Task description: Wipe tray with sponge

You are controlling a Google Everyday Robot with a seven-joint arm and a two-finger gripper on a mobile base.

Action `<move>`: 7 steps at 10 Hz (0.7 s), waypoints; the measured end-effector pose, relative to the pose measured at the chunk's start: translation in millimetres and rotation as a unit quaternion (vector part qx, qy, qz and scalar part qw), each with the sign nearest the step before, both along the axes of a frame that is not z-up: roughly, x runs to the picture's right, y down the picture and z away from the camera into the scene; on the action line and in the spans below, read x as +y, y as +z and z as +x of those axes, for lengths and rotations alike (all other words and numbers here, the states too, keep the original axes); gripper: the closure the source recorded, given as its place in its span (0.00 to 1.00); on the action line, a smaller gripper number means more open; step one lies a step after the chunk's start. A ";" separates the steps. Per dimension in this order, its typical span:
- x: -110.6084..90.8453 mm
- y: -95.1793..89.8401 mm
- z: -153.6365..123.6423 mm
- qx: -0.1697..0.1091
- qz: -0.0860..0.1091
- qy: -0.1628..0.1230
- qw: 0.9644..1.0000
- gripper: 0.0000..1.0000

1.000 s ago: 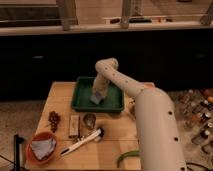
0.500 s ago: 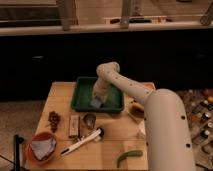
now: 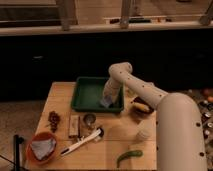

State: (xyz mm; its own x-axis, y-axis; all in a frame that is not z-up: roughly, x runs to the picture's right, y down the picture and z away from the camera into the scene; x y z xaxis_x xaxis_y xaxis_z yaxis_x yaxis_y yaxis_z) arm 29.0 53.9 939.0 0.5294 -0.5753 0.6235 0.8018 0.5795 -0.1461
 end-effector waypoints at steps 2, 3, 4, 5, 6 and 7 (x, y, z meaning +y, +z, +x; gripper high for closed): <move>-20.2 16.3 -5.1 0.010 0.009 0.004 1.000 0.99; -26.1 20.7 -11.1 0.010 0.011 0.003 1.000 0.99; -31.0 24.2 -20.7 0.005 0.012 0.000 1.000 0.99; -32.6 25.6 -28.7 -0.004 0.013 -0.006 1.000 0.99; -32.6 24.8 -39.7 -0.016 0.014 -0.017 1.000 0.99; -29.7 22.2 -53.4 -0.034 0.015 -0.030 0.999 0.99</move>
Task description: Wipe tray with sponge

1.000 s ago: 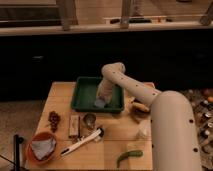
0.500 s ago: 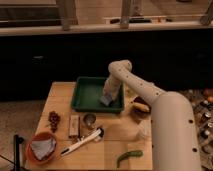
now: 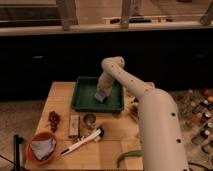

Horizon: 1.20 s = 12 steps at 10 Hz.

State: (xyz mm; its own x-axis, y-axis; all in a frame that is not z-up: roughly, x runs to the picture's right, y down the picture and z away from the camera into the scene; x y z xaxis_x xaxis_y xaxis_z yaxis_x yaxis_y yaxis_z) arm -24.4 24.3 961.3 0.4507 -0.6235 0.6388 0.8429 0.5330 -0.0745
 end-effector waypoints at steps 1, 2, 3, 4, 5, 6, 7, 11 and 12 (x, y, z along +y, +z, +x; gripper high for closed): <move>5.0 -5.1 -4.9 -0.015 -0.002 -0.012 1.000 0.99; 11.1 -10.5 -5.3 -0.026 -0.004 -0.018 0.999 0.99; 17.0 -15.8 -4.8 -0.034 -0.007 -0.023 0.999 0.99; 26.7 -23.7 0.1 -0.042 -0.010 -0.029 0.999 0.99; 30.2 -26.2 4.4 -0.043 -0.012 -0.029 0.999 0.99; 32.2 -26.9 11.0 -0.042 -0.013 -0.029 0.999 0.99; 32.4 -26.2 25.2 -0.034 -0.015 -0.025 0.999 0.99; 23.1 -16.7 35.7 -0.012 -0.012 -0.019 1.000 0.99; 20.6 -14.6 36.5 -0.009 -0.011 -0.018 1.000 0.99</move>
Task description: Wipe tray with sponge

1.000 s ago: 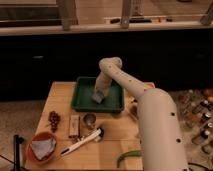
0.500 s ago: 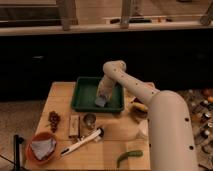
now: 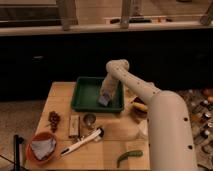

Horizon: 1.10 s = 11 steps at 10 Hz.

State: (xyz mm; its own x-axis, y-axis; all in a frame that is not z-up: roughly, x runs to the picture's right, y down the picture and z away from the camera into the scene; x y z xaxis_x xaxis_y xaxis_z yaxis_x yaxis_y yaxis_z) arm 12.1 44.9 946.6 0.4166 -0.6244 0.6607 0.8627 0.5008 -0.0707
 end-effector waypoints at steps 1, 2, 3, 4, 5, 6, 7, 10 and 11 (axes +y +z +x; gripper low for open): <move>-2.7 1.0 -1.3 0.001 0.001 0.000 1.000 0.99; -5.4 2.9 -4.9 0.001 0.002 0.000 1.000 0.99; -8.0 4.3 -8.8 0.000 0.004 -0.001 1.000 0.99; -8.6 4.8 -10.1 0.000 0.004 -0.002 1.000 0.99; -8.6 4.9 -7.9 0.002 0.004 -0.001 1.000 0.99; -8.4 5.1 -6.8 0.002 0.004 -0.001 1.000 0.99; -8.4 5.0 -7.4 0.002 0.004 -0.001 1.000 0.99; -8.2 5.1 -8.2 0.002 0.004 -0.002 1.000 0.99; -8.3 5.1 -8.2 0.002 0.004 -0.002 1.000 0.99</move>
